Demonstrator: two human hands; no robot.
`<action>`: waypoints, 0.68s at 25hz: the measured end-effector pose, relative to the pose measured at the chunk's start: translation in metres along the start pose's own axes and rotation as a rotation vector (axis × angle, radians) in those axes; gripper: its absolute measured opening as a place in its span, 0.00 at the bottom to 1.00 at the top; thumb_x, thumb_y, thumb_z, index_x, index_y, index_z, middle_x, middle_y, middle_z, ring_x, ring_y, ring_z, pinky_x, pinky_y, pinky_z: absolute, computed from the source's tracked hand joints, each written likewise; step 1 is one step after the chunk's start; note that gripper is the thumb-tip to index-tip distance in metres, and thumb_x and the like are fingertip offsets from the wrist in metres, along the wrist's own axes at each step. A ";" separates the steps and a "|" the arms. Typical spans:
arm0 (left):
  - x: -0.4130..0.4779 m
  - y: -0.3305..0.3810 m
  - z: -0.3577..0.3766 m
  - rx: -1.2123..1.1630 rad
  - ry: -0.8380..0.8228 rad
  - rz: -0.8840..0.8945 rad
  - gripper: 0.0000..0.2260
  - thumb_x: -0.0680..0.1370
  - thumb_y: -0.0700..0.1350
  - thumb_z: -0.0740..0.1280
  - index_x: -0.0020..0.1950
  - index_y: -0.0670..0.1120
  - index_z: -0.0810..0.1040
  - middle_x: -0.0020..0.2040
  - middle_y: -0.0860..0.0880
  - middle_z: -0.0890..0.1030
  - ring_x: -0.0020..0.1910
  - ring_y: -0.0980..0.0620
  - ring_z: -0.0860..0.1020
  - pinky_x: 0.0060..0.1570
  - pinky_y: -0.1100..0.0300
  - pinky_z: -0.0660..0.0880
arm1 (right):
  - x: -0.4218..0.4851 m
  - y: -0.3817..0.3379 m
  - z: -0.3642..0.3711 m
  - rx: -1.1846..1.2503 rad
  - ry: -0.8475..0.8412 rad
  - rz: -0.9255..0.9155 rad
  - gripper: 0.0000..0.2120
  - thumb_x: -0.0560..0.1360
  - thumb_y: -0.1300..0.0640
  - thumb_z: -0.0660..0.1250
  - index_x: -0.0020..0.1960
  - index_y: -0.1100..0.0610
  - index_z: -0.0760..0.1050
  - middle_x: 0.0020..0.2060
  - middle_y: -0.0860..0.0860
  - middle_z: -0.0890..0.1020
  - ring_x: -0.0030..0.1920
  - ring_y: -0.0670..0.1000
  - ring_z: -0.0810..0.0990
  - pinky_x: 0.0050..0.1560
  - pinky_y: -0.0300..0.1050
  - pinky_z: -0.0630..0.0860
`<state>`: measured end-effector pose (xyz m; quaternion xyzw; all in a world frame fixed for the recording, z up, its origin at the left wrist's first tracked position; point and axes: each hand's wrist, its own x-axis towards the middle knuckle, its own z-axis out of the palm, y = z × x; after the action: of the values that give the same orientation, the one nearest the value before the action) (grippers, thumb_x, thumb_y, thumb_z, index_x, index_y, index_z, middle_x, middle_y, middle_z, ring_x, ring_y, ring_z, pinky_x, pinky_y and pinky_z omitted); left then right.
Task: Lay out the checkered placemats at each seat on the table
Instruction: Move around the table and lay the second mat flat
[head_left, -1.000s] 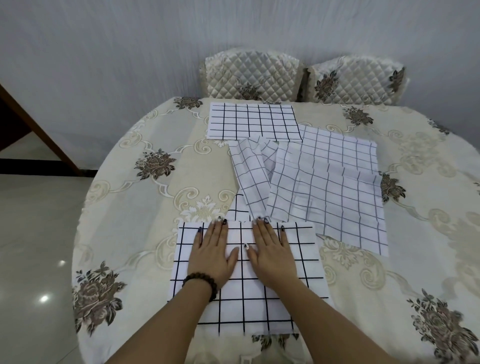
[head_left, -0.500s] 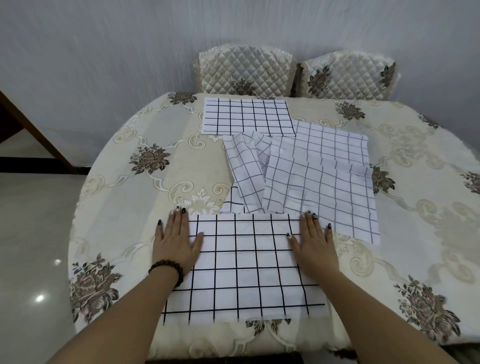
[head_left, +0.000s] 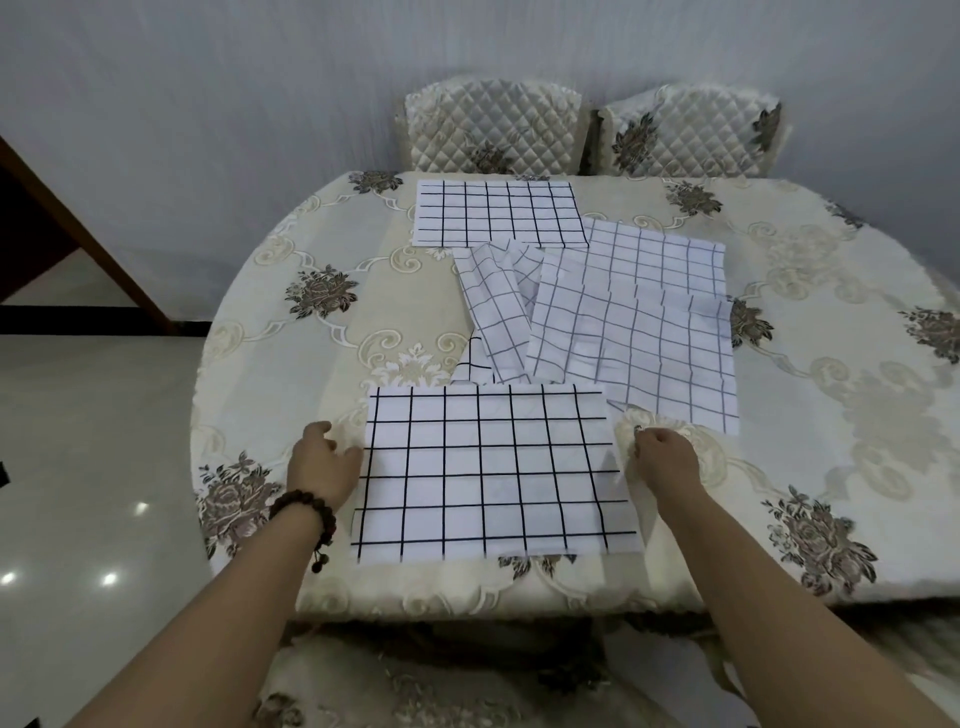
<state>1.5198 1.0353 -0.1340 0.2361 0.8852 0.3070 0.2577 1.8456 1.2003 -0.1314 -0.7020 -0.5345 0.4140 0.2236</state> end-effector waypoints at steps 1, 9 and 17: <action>-0.004 -0.001 0.001 -0.024 -0.029 -0.033 0.24 0.75 0.43 0.65 0.70 0.40 0.65 0.62 0.40 0.76 0.59 0.40 0.75 0.59 0.51 0.70 | -0.003 0.003 -0.001 -0.008 -0.022 0.045 0.11 0.76 0.58 0.58 0.35 0.60 0.68 0.31 0.55 0.71 0.38 0.54 0.69 0.34 0.43 0.61; -0.016 0.000 0.009 -0.091 -0.148 -0.159 0.16 0.73 0.41 0.64 0.61 0.39 0.72 0.51 0.38 0.79 0.51 0.38 0.79 0.53 0.53 0.75 | -0.021 0.003 0.003 -0.174 -0.081 0.196 0.17 0.73 0.60 0.65 0.29 0.59 0.62 0.28 0.53 0.67 0.31 0.52 0.67 0.38 0.44 0.63; -0.016 -0.004 0.000 -0.016 -0.149 -0.158 0.10 0.72 0.39 0.66 0.30 0.45 0.74 0.34 0.42 0.74 0.36 0.47 0.71 0.41 0.59 0.69 | -0.025 0.015 0.013 -0.285 -0.094 0.138 0.10 0.76 0.60 0.64 0.38 0.65 0.75 0.36 0.59 0.76 0.40 0.55 0.74 0.39 0.42 0.68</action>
<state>1.5306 1.0233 -0.1313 0.1858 0.8769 0.2747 0.3480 1.8417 1.1705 -0.1411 -0.7415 -0.5481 0.3809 0.0676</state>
